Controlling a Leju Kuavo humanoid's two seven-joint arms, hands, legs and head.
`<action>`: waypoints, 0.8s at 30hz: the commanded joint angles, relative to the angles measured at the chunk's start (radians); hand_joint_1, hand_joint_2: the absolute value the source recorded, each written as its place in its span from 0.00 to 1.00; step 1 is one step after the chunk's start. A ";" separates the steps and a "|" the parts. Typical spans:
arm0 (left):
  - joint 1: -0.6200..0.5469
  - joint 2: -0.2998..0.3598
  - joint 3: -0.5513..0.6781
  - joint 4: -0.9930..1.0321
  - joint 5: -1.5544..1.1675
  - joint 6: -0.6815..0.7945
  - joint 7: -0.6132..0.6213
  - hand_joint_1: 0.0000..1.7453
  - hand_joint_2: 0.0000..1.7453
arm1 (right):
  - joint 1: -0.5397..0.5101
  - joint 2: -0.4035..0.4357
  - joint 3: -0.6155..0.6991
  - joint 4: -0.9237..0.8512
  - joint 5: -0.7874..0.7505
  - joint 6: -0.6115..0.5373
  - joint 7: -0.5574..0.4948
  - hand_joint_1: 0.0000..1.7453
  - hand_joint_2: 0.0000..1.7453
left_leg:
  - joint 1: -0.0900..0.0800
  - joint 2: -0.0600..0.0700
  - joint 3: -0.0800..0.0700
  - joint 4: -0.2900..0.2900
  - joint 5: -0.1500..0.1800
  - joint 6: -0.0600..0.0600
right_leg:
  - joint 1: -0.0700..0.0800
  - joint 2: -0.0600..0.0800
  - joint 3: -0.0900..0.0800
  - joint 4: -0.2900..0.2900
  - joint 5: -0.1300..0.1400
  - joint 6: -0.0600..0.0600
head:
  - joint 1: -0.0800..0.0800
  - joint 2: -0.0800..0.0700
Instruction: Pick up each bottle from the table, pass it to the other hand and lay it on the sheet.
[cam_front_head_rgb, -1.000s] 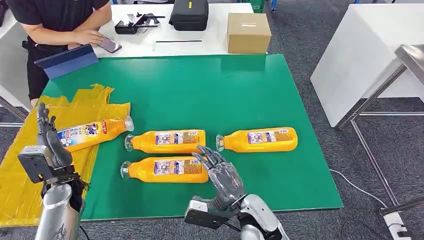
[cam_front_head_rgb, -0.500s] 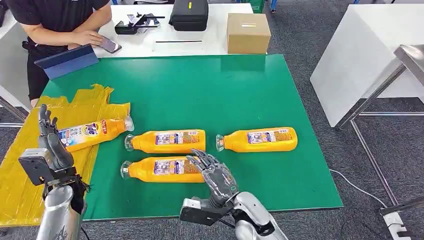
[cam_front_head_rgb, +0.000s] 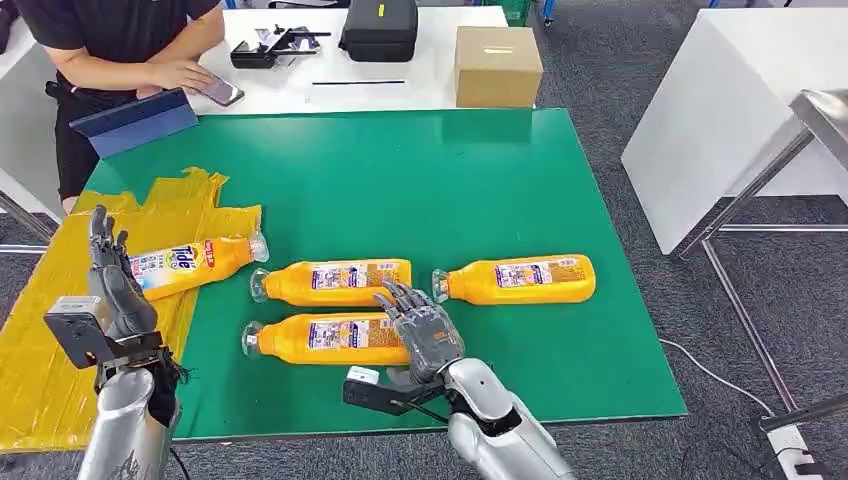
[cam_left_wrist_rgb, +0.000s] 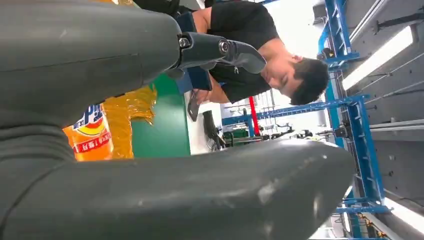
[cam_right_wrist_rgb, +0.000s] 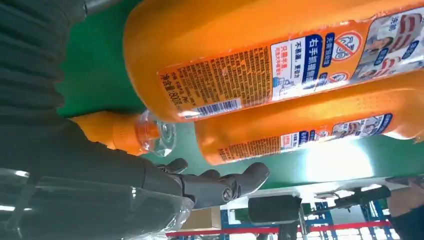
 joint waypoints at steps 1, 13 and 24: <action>-0.042 0.015 -0.025 0.073 0.005 -0.003 0.007 0.00 0.00 | -0.052 0.014 0.020 0.109 0.000 0.005 -0.008 0.00 1.00 | 0.000 0.000 0.005 0.000 -0.002 -0.003 | 0.000 -0.001 0.006 -0.001 -0.002 -0.001 | 0.000 0.000; -0.073 0.027 -0.046 0.129 0.040 0.001 -0.001 0.00 0.00 | -0.070 0.030 0.082 0.205 0.019 0.029 0.010 0.00 1.00 | 0.000 0.000 0.005 -0.001 -0.001 -0.003 | 0.000 -0.001 0.006 -0.001 -0.001 -0.001 | 0.000 0.000; -0.078 0.032 -0.048 0.139 0.057 0.002 -0.008 0.00 0.00 | -0.094 0.032 0.119 0.270 0.029 0.044 0.032 0.00 1.00 | 0.000 0.000 0.006 -0.001 -0.002 -0.003 | 0.000 -0.001 0.006 -0.001 -0.002 -0.002 | 0.000 0.000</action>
